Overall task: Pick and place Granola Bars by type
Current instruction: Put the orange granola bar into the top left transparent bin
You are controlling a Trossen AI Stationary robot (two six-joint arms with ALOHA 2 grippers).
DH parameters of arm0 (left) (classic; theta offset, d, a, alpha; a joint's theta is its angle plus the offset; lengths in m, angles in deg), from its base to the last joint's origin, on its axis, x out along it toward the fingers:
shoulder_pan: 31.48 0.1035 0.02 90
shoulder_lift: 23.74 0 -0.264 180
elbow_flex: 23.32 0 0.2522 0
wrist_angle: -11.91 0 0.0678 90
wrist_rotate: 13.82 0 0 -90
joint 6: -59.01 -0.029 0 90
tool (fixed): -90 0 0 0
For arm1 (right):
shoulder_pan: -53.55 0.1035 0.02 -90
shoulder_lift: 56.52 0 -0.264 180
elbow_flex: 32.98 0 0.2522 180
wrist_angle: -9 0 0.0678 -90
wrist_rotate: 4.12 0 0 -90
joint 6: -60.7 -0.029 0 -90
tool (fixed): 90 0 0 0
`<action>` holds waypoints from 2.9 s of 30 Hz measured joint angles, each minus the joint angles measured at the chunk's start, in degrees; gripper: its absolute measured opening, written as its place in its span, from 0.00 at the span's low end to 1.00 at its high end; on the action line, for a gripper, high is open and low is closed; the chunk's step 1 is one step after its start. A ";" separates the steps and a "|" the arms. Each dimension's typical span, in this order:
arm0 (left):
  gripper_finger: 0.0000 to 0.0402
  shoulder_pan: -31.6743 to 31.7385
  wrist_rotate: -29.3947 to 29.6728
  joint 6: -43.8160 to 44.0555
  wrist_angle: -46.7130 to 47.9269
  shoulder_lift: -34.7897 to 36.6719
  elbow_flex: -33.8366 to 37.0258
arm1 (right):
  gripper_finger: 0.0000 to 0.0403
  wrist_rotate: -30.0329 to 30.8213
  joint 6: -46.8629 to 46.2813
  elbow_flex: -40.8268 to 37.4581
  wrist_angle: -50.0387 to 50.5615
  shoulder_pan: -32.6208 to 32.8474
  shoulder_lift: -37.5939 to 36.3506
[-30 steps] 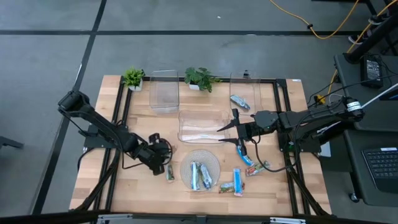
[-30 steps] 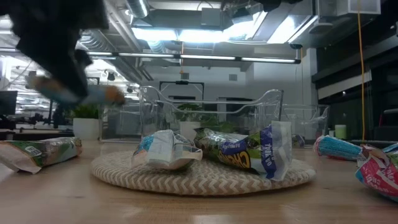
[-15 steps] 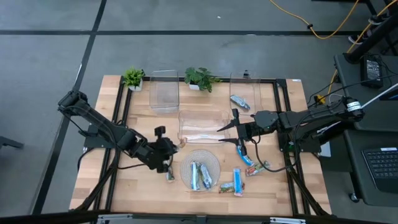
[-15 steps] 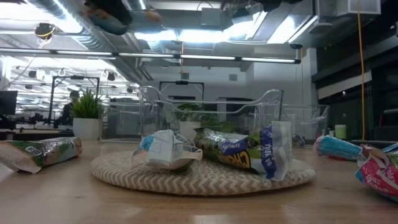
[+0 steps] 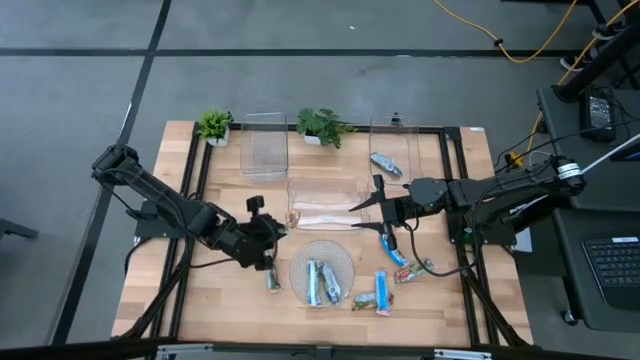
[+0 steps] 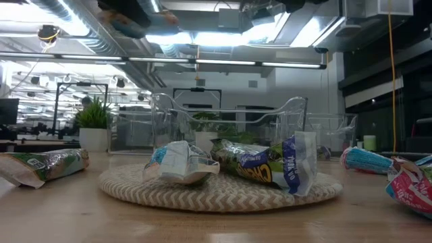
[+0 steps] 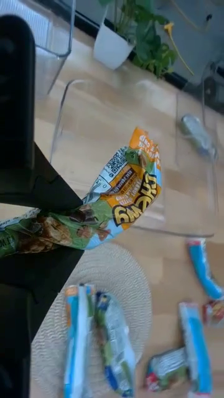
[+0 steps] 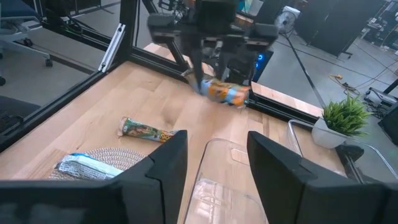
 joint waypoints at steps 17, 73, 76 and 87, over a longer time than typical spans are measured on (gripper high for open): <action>0.22 24.24 -5.60 -8.37 8.68 18.50 -3.22 | 0.42 0.00 0.00 0.00 0.00 0.00 0.00; 0.22 68.20 -26.97 -24.50 -3.78 -6.13 2.88 | 0.42 0.00 -1.03 -0.49 1.70 0.00 0.00; 0.22 69.10 -27.08 -24.52 -5.76 -6.21 4.75 | 0.42 0.00 -1.03 -1.27 0.83 0.00 0.00; 0.22 71.76 -29.16 -25.49 -8.57 -6.24 9.21 | 0.42 0.02 -1.03 -1.31 0.66 0.02 0.04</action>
